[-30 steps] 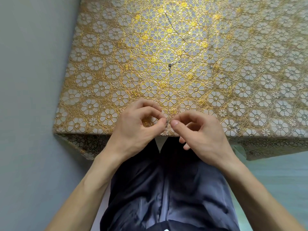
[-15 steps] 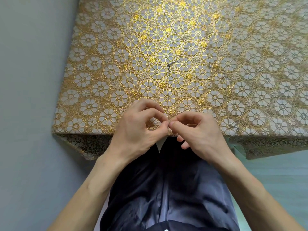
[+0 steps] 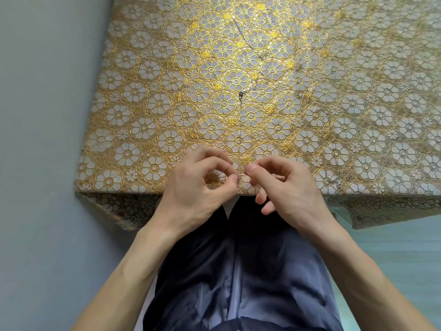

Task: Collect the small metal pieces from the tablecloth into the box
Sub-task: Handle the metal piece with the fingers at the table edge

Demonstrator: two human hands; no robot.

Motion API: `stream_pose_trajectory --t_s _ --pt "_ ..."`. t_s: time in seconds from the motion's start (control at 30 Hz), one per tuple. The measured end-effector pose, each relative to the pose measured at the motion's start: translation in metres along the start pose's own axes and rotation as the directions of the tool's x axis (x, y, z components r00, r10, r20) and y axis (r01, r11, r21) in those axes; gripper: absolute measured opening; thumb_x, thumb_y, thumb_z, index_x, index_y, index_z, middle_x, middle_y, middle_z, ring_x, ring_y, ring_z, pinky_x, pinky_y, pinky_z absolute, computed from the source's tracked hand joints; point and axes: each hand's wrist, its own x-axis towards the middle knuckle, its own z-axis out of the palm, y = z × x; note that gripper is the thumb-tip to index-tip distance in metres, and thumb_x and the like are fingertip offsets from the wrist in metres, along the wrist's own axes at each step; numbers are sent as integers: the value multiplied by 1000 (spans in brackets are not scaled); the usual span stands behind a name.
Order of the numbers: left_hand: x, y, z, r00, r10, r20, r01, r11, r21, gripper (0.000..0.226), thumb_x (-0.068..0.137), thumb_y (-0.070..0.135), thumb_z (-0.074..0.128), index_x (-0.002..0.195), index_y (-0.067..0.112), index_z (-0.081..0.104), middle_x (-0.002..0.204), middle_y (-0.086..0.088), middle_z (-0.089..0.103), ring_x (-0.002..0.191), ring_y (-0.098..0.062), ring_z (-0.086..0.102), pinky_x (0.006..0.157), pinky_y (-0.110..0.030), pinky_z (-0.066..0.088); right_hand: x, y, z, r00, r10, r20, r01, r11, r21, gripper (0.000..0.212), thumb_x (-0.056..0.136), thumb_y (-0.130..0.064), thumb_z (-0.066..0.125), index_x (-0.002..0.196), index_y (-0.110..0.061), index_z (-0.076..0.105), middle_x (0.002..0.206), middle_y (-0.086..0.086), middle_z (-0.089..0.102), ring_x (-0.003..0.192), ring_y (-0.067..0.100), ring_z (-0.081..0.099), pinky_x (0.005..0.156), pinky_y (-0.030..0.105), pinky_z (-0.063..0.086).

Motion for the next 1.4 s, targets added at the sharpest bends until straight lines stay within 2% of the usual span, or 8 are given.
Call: stream_pose_trajectory --t_s 0.2,0.27,0.43,0.57,0.8,0.97,1.2,1.4 --pt "-1 -1 1 1000 24 -7 -24 1000 -17 16 83 37 66 83 23 74 102 13 63 102 -8 61 90 -18 43 12 -4 -2 991 29 127 5 966 -258 40 93 -50 62 82 -14 73 69 12 66 45 9 54 49 29 44" --pt "-1 -2 2 999 37 -12 -37 999 -16 15 83 36 66 84 23 74 102 13 63 102 -8 61 91 -17 43 17 -5 -2 988 25 155 22 955 -295 39 88 -56 63 79 -20 75 60 3 63 47 5 50 53 29 39" --pt "-3 -3 0 1000 -2 3 2 999 -43 16 83 36 66 84 23 74 104 13 63 105 -10 61 87 -13 42 20 -10 -2 995 -17 100 31 990 -140 16 91 -28 69 82 -16 73 52 -10 56 46 5 50 48 24 42" --pt "-2 -3 -1 999 -42 -1 42 997 -63 9 84 31 71 84 22 75 105 11 64 104 -6 60 78 -6 39 16 -11 0 995 -84 54 89 990 -108 17 96 -26 66 87 -12 70 59 -6 56 41 4 50 46 17 41" --pt "-1 -4 2 997 -62 -56 59 997 -51 11 83 31 71 83 21 75 104 8 65 103 -4 62 83 -8 38 16 -9 3 993 -87 80 86 996 18 16 97 -21 64 86 -11 66 62 -9 53 46 9 51 44 23 42" --pt "0 0 1 988 -93 -125 79 991 -110 1 83 27 72 82 26 72 103 8 64 101 -5 62 81 -13 41 16 -6 3 997 -22 81 27 997 -68 18 95 -27 64 84 -11 66 60 -8 53 50 8 54 44 23 45" --pt "-1 -2 3 986 -126 -110 103 975 -196 8 82 40 66 81 35 71 104 12 64 95 -10 64 81 -32 52 11 -11 3 999 -38 39 40 998 -48 24 93 -40 67 82 -18 69 69 -5 60 52 9 60 45 25 47" --pt "0 -4 3 981 -160 -105 138 971 -195 12 81 46 67 80 35 72 104 16 64 96 -9 65 83 -39 54 0 -11 -2 997 -75 4 75 997 -4 8 87 -23 75 80 -21 73 67 -3 63 52 11 59 43 22 46"
